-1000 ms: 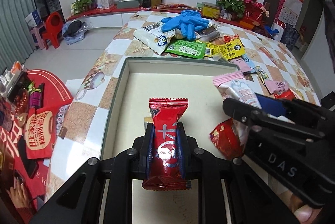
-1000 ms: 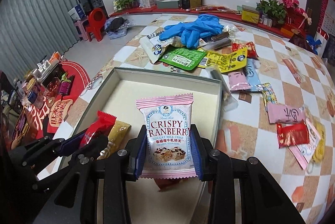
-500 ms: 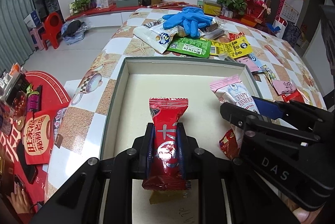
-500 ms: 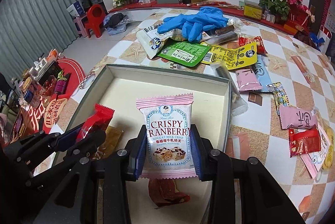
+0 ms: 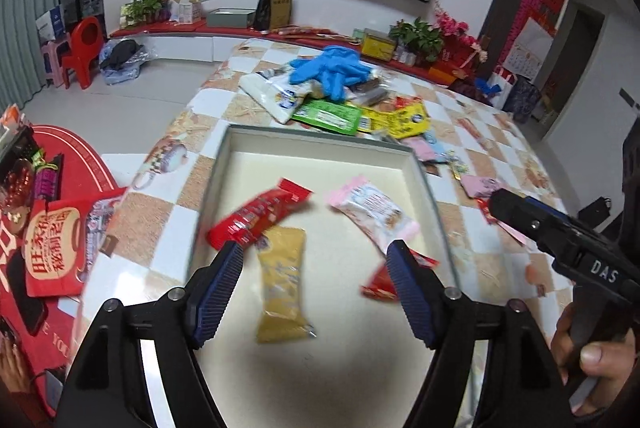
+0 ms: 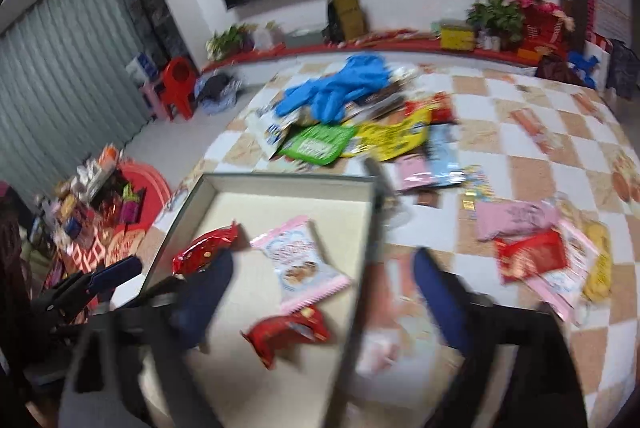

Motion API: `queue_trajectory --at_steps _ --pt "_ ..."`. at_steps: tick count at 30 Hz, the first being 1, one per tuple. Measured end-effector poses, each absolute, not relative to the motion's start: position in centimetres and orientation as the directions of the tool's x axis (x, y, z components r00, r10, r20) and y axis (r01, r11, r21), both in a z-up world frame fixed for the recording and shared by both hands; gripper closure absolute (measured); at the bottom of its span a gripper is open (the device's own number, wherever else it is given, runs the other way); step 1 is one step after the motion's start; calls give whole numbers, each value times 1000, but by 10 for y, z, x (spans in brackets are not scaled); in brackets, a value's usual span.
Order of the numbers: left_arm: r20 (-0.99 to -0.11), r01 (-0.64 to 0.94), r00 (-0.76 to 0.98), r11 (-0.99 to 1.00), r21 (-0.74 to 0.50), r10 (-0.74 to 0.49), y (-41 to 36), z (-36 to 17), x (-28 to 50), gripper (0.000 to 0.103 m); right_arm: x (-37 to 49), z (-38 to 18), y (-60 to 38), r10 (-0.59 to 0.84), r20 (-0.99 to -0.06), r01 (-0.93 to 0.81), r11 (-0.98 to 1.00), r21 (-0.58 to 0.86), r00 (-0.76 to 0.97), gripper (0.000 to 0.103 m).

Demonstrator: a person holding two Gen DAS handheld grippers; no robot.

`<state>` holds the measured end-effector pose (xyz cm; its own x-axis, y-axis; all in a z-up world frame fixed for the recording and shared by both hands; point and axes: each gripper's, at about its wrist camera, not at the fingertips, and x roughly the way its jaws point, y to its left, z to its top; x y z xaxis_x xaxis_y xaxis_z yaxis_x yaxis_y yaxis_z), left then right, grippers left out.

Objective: Organize snacks
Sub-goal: 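Grasp another red packet with the left tool while the right tool moves to the table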

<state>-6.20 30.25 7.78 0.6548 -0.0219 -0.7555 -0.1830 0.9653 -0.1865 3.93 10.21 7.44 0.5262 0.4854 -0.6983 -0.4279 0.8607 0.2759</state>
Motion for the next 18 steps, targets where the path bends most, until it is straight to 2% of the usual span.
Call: queue_trajectory --at_steps 4,9,14,18 --pt "-760 -87 642 976 -200 -99 248 79 -70 25 24 64 39 407 -703 -341 908 243 583 7" --pt "-779 48 598 978 -201 -189 158 72 -61 25 15 26 -52 202 -791 -163 978 130 578 7" --pt "-820 146 548 984 -99 -164 82 56 -17 24 2 1 -116 100 -841 -67 995 76 531 7" --pt "-844 167 527 986 -5 -93 54 45 44 24 -9 0 -124 107 -816 -96 993 63 568 5"
